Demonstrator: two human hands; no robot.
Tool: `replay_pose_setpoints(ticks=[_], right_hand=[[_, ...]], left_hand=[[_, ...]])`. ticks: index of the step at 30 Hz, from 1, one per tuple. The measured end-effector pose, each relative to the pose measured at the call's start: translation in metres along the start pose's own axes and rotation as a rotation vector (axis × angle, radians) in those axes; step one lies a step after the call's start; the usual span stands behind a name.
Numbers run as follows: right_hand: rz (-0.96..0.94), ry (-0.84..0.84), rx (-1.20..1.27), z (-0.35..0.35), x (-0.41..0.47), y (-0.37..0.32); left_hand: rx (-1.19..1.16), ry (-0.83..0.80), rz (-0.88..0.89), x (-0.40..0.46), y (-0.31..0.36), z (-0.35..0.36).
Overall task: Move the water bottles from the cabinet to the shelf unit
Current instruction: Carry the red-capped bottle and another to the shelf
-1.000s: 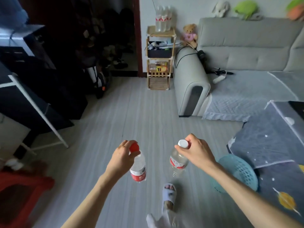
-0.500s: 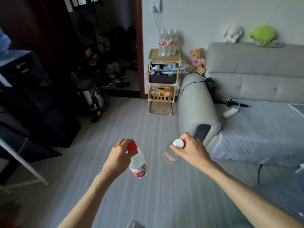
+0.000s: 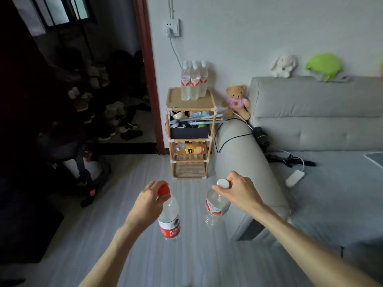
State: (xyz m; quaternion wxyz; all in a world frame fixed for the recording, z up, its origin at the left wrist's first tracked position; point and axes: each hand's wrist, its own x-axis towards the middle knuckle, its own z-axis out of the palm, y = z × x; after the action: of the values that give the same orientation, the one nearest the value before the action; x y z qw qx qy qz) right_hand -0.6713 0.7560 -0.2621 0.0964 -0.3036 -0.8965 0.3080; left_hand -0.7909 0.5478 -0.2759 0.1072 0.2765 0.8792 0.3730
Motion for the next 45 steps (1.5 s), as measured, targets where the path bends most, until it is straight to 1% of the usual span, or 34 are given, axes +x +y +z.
replay_pose_setpoints(ticks=[5,8,13,17,22,25,28,30,34,39,42,45], right_hand=[[0.112,0.092,0.181,-0.004,0.095,0.008],[0.131,0.131,0.196,-0.007,0.156,0.008],[0.055,0.094,0.121,-0.007,0.258,0.019],[0.013,0.078,0.166,-0.028,0.349,0.025],[-0.118,0.141,0.107,-0.057,0.449,0.016],[-0.157,0.175,0.083,-0.067,0.498,0.013],[-0.180,0.228,0.115,-0.073,0.549,0.007],[-0.185,0.213,0.100,-0.076,0.580,-0.001],[-0.121,0.165,0.040,-0.079,0.635,-0.015],[0.014,0.239,-0.038,-0.063,0.701,-0.026],[0.042,0.252,-0.047,-0.056,0.727,-0.031],[0.061,0.253,-0.072,-0.052,0.750,-0.037]], left_hand=[[0.005,-0.044,0.035,0.106,0.006,0.006],[0.010,-0.062,0.036,0.163,0.006,0.016],[0.031,-0.092,0.035,0.259,0.008,0.035],[0.043,-0.106,0.036,0.347,0.028,0.039],[0.004,-0.016,0.061,0.444,0.053,0.032],[-0.021,0.063,0.064,0.491,0.060,0.025],[-0.016,0.077,0.105,0.539,0.066,0.019],[0.002,0.071,0.134,0.572,0.067,0.016],[0.026,0.041,0.174,0.635,0.061,0.010],[0.053,-0.023,0.235,0.706,0.050,0.004],[0.052,-0.035,0.271,0.741,0.049,0.001],[0.061,-0.079,0.266,0.765,0.048,0.001]])
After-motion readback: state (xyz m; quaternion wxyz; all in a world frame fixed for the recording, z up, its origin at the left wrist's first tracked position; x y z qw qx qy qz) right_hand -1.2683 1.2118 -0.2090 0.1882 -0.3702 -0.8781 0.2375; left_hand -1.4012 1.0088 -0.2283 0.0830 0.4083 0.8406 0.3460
